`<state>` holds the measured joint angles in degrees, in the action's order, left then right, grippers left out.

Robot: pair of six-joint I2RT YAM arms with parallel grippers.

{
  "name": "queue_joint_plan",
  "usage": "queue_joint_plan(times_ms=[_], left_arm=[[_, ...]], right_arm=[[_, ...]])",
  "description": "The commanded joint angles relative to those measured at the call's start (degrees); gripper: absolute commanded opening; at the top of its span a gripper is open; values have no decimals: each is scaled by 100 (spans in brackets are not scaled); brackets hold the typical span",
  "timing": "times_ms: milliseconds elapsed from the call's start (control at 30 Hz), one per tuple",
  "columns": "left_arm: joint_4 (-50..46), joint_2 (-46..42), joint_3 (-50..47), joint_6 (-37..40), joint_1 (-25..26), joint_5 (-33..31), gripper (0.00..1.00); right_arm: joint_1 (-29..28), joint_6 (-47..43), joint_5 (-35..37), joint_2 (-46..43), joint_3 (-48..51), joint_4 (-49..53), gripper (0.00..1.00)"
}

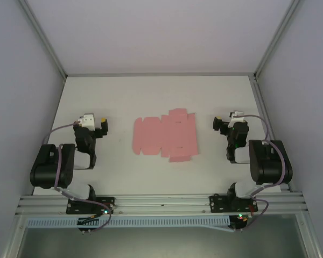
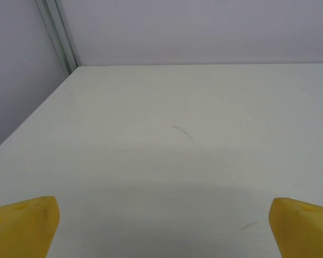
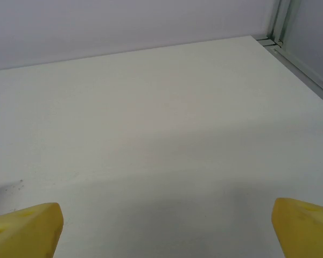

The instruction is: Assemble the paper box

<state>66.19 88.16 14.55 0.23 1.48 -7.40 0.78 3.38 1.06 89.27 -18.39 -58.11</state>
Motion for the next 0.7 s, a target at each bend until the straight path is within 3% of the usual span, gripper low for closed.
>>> queue_joint_plan(times_ms=[0,667], left_arm=[[180,26,59,119,-25,54,100],[69,26,111,162,-29,256,100]], right_arm=[[13,-91,-86,15,-86,-3,100],[15,-92,-75,28,-106,15,100]])
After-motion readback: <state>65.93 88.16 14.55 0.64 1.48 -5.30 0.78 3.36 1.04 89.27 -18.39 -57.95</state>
